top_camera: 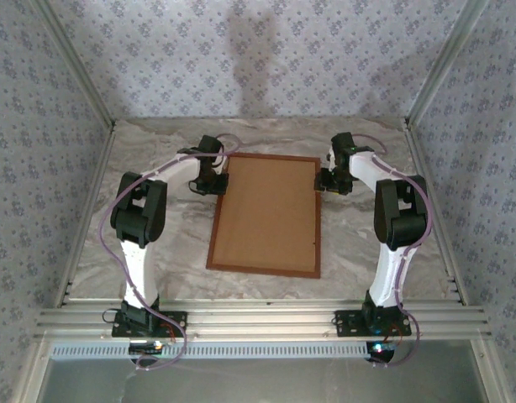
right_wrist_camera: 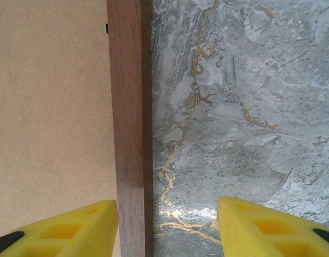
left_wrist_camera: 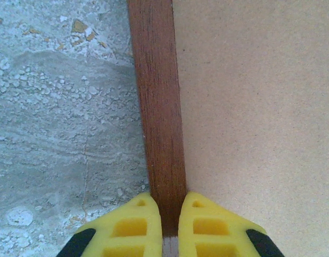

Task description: Put the photo into the frame

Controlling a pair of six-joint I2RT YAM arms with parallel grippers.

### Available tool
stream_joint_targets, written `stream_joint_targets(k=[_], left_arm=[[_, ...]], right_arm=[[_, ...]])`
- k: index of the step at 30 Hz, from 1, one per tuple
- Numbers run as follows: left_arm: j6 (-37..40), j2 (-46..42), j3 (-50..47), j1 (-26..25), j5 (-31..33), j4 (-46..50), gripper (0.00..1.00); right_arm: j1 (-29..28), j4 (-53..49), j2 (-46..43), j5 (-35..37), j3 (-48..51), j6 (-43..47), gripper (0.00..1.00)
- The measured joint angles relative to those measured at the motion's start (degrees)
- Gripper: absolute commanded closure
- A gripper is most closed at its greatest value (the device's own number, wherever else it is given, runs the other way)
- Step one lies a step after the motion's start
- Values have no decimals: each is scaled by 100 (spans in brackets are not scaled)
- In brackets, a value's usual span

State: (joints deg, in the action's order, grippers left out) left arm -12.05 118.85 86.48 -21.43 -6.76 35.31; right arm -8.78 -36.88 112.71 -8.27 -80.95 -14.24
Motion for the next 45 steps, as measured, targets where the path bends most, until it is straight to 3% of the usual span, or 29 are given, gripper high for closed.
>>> stream_joint_targets(k=[16, 45], left_arm=[[0, 0, 0, 0, -2, 0, 100], [-2, 0, 0, -2, -4, 0, 100]], right_arm=[[-199, -129, 286, 9, -44, 59, 47], [-68, -275, 367, 13, -476, 37, 47]])
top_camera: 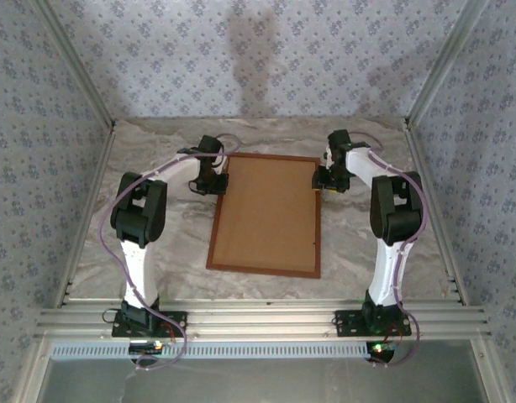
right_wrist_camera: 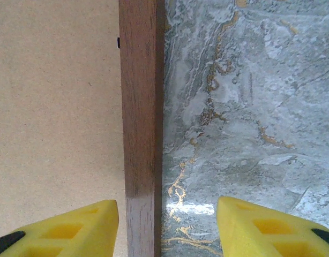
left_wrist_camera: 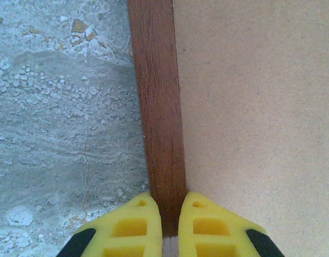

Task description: Put the photo into the frame

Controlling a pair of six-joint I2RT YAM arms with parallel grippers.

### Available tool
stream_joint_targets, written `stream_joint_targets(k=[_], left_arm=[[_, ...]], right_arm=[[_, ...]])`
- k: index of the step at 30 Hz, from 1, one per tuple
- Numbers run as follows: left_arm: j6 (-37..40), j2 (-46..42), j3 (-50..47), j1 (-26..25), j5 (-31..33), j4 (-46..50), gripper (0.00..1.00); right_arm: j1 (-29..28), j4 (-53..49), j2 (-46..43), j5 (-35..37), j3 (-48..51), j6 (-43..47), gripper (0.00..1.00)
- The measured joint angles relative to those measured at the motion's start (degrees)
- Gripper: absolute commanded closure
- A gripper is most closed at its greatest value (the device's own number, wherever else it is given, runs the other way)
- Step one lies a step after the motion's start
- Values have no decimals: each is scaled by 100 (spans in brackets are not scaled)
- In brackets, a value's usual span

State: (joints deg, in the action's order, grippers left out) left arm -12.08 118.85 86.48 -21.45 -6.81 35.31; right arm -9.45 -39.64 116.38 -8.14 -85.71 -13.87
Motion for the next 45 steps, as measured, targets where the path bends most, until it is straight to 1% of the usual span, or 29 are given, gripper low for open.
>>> stream_joint_targets(k=[11, 21, 26, 30, 33, 37, 40, 42, 43, 45], left_arm=[[0, 2, 0, 2, 0, 0, 100], [-7, 0, 0, 0, -4, 0, 100], [-48, 0, 0, 0, -13, 0, 100], [-155, -101, -170, -9, -46, -107, 100], [-367, -378, -595, -66, -120, -216, 100], [-767, -761, -1172, -122, -378, -334, 100], [-1029, -903, -1416, -122, -579, -483, 97], [-1165, -957, -1515, -116, -640, -590, 92], [-1224, -970, -1545, -116, -660, -627, 89], [-1296, -977, -1567, -116, -675, -669, 78]], right_arm=[[-7, -9, 297, -15, -96, -2, 47], [-111, -223, 398, 151, -308, -4, 48], [-118, -328, 448, 118, -415, -7, 48], [-131, -258, 487, -157, -520, -22, 48], [-90, -94, 487, -435, -546, -31, 50], [162, 221, 564, -994, -566, -103, 50], [308, 496, 752, -1351, -597, -166, 49], [387, 525, 782, -1563, -608, -225, 49], [404, 535, 785, -1641, -610, -258, 49], [424, 553, 798, -1709, -612, -319, 49]])
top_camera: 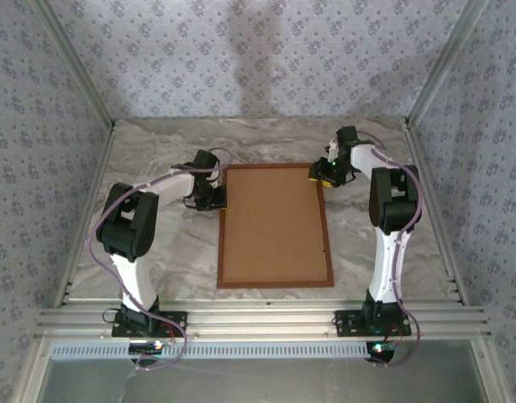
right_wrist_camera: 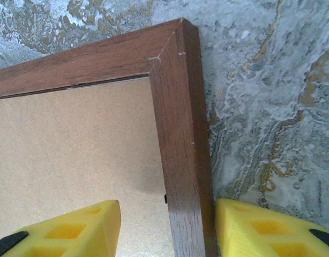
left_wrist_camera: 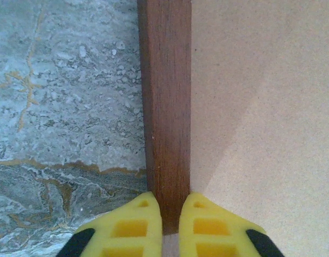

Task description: Put the photo into the frame

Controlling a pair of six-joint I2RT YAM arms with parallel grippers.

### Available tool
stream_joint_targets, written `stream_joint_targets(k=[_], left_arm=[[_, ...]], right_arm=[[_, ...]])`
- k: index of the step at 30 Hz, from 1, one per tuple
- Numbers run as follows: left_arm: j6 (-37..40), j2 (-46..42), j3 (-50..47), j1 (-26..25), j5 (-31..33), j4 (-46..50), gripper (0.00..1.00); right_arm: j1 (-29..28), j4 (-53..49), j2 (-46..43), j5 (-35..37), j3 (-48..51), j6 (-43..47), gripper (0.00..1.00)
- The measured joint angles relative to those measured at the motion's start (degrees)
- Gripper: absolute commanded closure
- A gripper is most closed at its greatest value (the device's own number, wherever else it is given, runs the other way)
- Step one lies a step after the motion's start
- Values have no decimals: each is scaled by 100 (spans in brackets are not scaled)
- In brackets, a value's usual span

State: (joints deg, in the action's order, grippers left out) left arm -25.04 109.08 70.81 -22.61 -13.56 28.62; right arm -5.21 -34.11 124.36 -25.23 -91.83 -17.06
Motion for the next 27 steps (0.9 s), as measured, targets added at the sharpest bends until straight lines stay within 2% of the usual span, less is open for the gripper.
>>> stream_joint_targets(k=[2, 4, 6, 8, 13, 17, 27], left_arm=[[-63, 0, -31, 0, -37, -17, 60], [-116, 2, -90, -15, -151, -24, 46], [-160, -2, -83, -15, -280, -83, 39], [-203, -7, -83, 20, -380, -129, 37], [-221, -9, -81, 177, -579, -133, 36], [-114, 63, 83, 238, -450, 46, 40], [232, 382, 544, 219, -26, 612, 65]], right_arm=[[17, 11, 20, -79, -26, -28, 49], [20, 103, 46, -184, -39, -31, 49], [20, 155, 70, -256, -70, -31, 49], [15, 249, 90, -264, -109, -31, 49], [20, 256, 92, -129, -168, 7, 50], [26, 66, 90, 140, -356, 149, 50], [31, -479, 114, 973, -970, 498, 51]])
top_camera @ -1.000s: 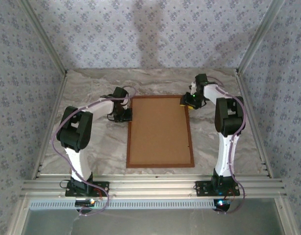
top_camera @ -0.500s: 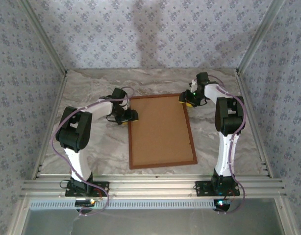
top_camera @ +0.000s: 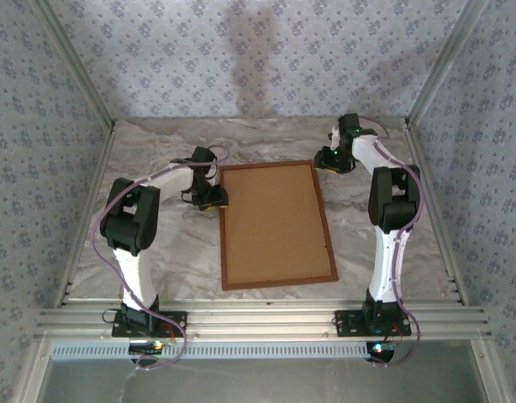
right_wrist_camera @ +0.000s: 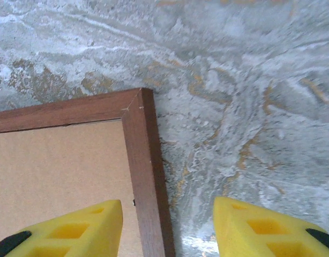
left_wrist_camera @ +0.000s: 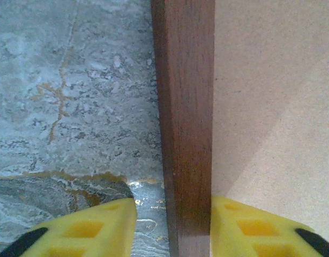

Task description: Put the photo into the frame

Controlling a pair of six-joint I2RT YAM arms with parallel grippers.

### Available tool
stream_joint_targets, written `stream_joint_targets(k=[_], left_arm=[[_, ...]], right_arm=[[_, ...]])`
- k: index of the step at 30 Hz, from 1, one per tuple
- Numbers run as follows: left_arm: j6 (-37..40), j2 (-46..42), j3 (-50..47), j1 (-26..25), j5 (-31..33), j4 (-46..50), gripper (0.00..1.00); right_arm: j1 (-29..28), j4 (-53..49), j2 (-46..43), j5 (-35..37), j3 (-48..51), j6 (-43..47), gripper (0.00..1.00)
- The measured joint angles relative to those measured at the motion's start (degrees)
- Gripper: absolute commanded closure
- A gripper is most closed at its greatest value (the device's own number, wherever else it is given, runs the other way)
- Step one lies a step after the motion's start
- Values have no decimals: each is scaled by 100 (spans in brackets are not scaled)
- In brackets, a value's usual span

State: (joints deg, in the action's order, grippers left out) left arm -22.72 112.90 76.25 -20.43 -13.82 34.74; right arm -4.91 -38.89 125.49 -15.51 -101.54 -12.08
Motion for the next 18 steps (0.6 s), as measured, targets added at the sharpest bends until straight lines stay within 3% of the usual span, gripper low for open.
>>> stream_joint_targets(k=[6, 18], left_arm=[[120, 90, 149, -103, 57, 22, 77], [129, 160, 267, -103, 50, 103, 78]], right_arm=[[-96, -260, 289, 369, -468, 223, 51], [-393, -717, 761, 632, -887, 455, 51]])
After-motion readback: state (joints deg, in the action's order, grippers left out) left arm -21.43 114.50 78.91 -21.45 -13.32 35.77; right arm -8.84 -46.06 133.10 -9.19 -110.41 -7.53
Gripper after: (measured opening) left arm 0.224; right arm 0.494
